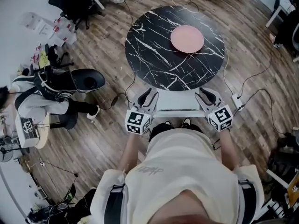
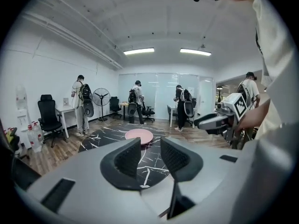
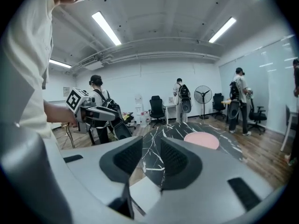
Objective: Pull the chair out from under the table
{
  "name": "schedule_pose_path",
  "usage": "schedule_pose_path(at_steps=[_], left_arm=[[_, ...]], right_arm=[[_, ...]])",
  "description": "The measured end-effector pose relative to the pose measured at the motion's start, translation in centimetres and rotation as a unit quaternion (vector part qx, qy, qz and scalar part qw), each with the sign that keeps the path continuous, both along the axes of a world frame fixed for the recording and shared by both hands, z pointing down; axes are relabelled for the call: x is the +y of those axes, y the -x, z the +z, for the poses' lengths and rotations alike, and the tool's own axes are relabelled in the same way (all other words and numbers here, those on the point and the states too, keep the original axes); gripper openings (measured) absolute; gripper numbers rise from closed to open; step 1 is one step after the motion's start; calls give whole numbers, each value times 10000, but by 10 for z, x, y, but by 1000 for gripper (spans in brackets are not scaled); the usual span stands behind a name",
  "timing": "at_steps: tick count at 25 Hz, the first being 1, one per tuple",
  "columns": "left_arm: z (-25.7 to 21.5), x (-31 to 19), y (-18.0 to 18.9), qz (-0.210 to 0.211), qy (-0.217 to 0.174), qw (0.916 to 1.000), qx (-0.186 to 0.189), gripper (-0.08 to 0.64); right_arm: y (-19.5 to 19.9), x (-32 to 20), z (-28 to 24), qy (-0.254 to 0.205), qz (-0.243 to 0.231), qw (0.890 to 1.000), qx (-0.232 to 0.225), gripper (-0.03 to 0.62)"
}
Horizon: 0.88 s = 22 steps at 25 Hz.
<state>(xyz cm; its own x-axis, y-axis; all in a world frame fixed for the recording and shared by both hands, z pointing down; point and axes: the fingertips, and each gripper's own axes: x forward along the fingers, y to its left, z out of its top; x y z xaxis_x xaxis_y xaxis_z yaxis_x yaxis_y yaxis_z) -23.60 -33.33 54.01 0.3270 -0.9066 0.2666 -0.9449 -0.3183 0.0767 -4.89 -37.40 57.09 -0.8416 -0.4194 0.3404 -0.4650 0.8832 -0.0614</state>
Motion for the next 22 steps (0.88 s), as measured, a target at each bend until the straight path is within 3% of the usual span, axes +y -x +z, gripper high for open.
schedule_pose_path(at_steps=[5,9,13,17,19,22], left_arm=[[22,9,5,258,395,9988,-146,143],[58,39,9,1036,1111,9878,-347,143],[82,69,5,1942,1717,9634,-689,144],[103,88,2,2517,2044,9416,-910,146],[114,95,-7,2902,2217,9252,-1030,155],[137,104,-15,3418,2468,8936,-1540,170]], right_arm=[[-1,9,27,520,-666,9963,175,144],[-5,38,54,690,-1090,9876,898,155],[-16,64,89,789,-1672,9635,1938,208],[-23,77,113,842,-1979,9433,2529,213],[-29,79,125,833,-2067,9326,2839,213],[-34,83,142,726,-2366,9067,3414,213]])
